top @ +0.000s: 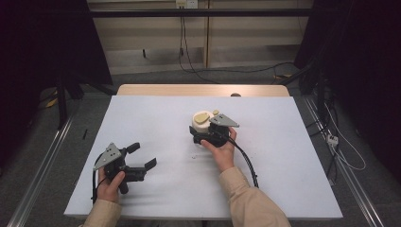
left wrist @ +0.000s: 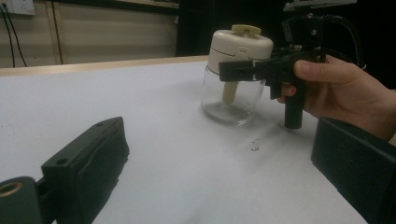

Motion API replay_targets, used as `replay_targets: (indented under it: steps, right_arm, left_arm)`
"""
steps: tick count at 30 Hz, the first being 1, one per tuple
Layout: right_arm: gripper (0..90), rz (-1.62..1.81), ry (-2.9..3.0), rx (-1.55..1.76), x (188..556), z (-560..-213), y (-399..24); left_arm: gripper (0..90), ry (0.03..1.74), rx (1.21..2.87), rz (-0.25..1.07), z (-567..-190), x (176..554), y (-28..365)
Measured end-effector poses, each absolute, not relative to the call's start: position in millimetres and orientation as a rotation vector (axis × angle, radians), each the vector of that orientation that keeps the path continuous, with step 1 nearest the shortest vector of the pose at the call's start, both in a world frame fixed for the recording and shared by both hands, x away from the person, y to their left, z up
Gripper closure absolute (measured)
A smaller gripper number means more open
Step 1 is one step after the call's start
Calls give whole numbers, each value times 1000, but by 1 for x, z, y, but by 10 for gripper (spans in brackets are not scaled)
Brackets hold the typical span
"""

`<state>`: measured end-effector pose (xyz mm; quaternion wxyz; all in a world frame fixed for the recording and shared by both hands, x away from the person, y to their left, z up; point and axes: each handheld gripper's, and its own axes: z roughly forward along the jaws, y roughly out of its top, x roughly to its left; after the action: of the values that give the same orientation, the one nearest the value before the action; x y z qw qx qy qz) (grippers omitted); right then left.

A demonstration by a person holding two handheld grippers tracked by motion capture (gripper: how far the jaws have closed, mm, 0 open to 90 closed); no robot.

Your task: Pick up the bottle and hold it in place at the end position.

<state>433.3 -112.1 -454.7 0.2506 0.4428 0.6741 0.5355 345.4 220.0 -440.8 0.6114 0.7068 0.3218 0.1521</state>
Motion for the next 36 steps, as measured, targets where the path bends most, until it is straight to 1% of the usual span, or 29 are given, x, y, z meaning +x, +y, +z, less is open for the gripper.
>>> replay_targets:
  steps: [36]
  right_arm:
    - [62, 1430, 1899, 1162, 430, -454, -113]
  left_arm:
    - [32, 751, 1643, 340, -442, 348, 216]
